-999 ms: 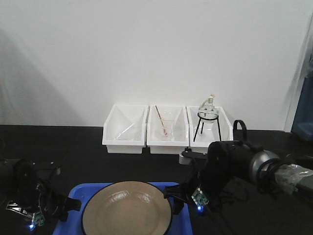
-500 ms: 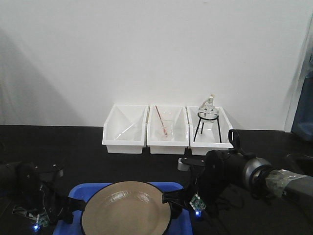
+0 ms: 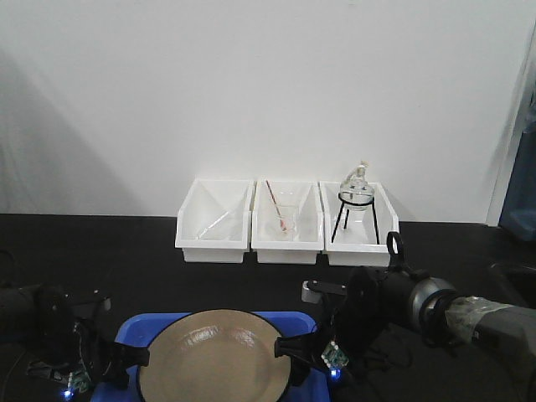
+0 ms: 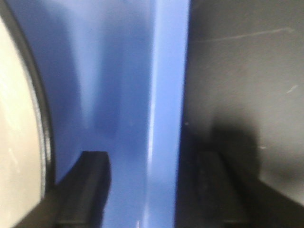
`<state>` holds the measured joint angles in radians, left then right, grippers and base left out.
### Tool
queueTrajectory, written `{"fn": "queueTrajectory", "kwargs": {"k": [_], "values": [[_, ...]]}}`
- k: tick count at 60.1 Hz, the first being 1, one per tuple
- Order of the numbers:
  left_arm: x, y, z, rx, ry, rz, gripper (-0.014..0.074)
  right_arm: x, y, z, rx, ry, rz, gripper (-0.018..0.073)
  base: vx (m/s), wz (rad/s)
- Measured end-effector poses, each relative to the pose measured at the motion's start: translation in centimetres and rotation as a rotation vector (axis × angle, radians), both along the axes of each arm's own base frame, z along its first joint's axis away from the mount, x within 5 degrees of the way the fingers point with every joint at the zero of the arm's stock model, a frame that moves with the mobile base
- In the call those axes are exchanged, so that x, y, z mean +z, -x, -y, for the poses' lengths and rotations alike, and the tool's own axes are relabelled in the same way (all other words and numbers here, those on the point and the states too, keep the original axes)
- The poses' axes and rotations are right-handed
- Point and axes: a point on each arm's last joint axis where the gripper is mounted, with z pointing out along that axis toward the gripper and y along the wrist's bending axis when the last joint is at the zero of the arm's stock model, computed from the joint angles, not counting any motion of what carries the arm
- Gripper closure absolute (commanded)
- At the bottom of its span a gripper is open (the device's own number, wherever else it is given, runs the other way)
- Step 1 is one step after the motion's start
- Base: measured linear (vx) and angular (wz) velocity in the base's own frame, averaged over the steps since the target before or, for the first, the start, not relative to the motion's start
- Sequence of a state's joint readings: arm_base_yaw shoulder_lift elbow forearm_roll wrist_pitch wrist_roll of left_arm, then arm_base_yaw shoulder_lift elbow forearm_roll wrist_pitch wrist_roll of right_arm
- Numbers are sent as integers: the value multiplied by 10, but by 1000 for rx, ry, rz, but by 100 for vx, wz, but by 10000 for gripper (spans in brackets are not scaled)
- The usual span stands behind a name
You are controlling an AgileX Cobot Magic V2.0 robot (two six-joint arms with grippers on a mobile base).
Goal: Place disk in tray to left cabinet
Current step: 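Open the right gripper and move both grippers to the tray's side edges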
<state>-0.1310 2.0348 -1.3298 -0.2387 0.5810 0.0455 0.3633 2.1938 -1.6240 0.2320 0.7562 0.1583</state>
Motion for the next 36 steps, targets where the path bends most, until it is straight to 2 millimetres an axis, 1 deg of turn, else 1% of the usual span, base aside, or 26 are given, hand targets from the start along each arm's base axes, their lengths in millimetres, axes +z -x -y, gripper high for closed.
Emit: {"fn": "queueTrajectory", "kwargs": {"k": [6, 7, 14, 18, 25, 36], "values": [[0, 0, 2, 13, 23, -1, 350, 0, 1, 0, 1, -1, -14, 339, 0, 0], [0, 0, 2, 14, 26, -2, 363, 0, 1, 0, 1, 0, -15, 369, 0, 0], [1, 0, 4, 11, 46, -6, 463, -1, 1, 2, -3, 1, -24, 514, 0, 0], [1, 1, 5, 10, 60, -14, 509, -1, 1, 3, -5, 1, -23, 573, 0, 0], [1, 2, 6, 15, 86, -31, 602, -1, 0, 5, -10, -3, -25, 571, 0, 0], [4, 5, 6, 17, 108, -56, 603, -1, 0, 7, -9, -1, -28, 568, 0, 0]]}}
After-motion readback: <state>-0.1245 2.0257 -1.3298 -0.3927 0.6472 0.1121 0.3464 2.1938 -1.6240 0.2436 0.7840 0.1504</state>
